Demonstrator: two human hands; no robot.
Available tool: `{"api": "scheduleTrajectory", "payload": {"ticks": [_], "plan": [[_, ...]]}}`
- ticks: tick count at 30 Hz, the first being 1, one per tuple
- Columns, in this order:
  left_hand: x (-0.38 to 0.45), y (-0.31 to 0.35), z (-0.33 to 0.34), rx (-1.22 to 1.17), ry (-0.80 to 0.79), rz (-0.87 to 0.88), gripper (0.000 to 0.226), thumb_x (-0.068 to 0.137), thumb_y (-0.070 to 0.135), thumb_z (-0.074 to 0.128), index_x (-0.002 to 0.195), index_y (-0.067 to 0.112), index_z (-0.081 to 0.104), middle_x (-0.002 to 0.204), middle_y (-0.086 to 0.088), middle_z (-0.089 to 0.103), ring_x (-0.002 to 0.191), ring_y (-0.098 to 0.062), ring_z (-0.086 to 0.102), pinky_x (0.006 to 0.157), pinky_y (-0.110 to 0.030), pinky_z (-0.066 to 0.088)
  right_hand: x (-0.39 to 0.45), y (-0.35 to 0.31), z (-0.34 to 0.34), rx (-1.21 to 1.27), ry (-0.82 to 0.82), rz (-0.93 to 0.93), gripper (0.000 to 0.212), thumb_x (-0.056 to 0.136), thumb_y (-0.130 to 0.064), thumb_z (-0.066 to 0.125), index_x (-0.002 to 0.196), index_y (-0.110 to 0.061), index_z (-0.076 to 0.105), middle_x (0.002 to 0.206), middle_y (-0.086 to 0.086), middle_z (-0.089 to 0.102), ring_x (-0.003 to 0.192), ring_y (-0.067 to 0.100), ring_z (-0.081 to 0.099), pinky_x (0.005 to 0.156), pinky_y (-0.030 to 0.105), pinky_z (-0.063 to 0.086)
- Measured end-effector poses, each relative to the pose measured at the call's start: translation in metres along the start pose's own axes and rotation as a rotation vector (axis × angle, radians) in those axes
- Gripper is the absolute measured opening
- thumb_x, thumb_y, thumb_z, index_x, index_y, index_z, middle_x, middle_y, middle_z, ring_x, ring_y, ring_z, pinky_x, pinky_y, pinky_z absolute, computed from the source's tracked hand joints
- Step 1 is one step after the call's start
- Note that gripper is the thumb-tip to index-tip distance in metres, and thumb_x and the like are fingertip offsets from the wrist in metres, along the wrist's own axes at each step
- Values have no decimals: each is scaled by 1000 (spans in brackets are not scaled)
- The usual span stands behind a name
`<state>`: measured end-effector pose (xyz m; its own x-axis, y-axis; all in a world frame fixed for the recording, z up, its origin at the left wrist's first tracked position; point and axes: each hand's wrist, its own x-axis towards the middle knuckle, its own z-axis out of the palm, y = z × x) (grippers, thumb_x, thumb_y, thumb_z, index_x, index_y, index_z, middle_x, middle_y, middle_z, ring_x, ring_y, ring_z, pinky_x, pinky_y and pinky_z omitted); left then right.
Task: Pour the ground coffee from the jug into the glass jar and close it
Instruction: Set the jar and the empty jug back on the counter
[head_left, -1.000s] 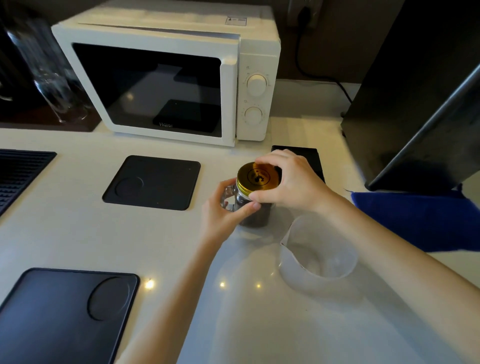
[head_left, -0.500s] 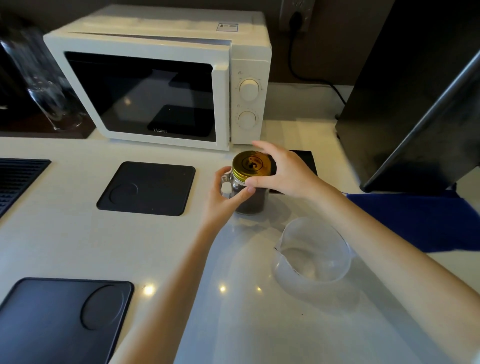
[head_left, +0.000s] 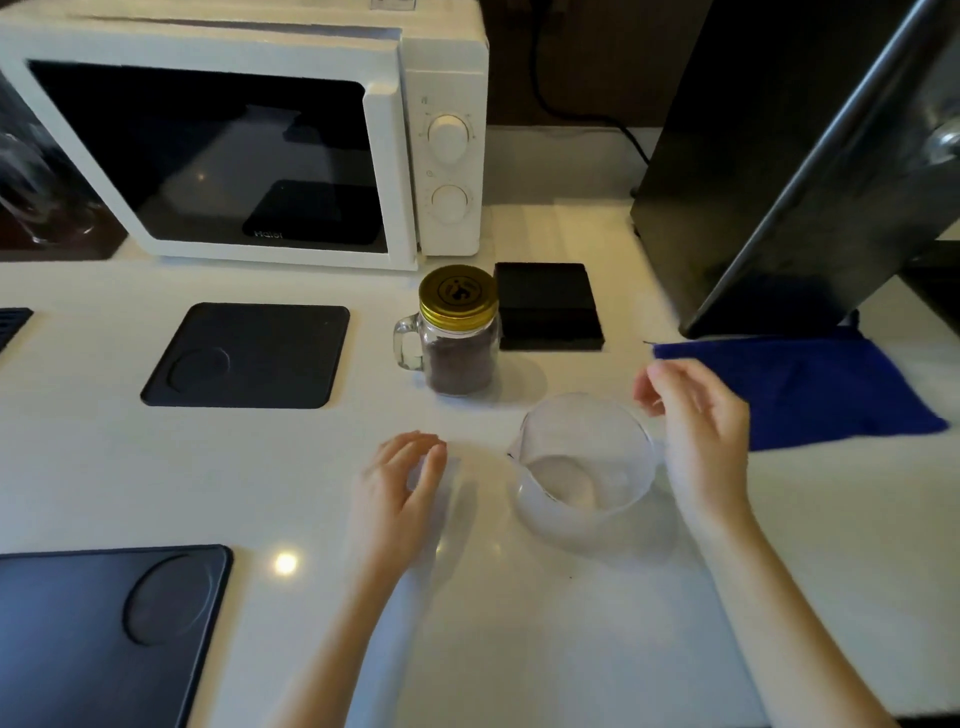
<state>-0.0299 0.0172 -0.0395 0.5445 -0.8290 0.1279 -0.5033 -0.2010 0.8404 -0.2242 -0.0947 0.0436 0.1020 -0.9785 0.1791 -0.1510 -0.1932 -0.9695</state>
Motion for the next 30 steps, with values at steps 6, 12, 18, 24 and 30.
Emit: {"api": "scheduleTrajectory", "payload": {"ticks": [6,12,18,24,30], "plan": [[-16,-15,13,266,-99,133,47,87,43,35,111,17,65,125,-3,62,122,-22,49,103,-33,30,-27,30,3,174,101,186,30,89,-14,53,59,-16,48,55,-13,47,58,3,43,57,13,37],[-14,-15,13,242,-74,107,45,83,40,36,105,18,69,124,-2,62,122,-20,50,102,-31,30,-21,39,9,237,129,278,39,84,-21,56,57,-9,31,63,6,28,62,17,28,58,31,26],[-15,-16,13,225,-51,96,42,82,35,37,103,18,70,122,1,63,120,-17,50,102,-32,32,21,35,19,245,221,245,33,89,-18,56,63,0,46,63,7,37,63,18,37,59,30,33],[-14,-16,15,213,-23,90,41,82,37,38,102,22,70,119,14,56,118,-8,46,101,-29,32,70,38,41,228,242,179,37,91,-15,52,56,-11,40,54,-2,37,52,4,35,50,17,34],[-13,-17,16,212,3,92,40,82,37,38,99,22,71,118,14,57,117,-8,48,99,-27,31,90,47,55,212,234,161,44,92,-16,50,51,-16,33,37,-12,35,46,5,31,47,15,33]]}}
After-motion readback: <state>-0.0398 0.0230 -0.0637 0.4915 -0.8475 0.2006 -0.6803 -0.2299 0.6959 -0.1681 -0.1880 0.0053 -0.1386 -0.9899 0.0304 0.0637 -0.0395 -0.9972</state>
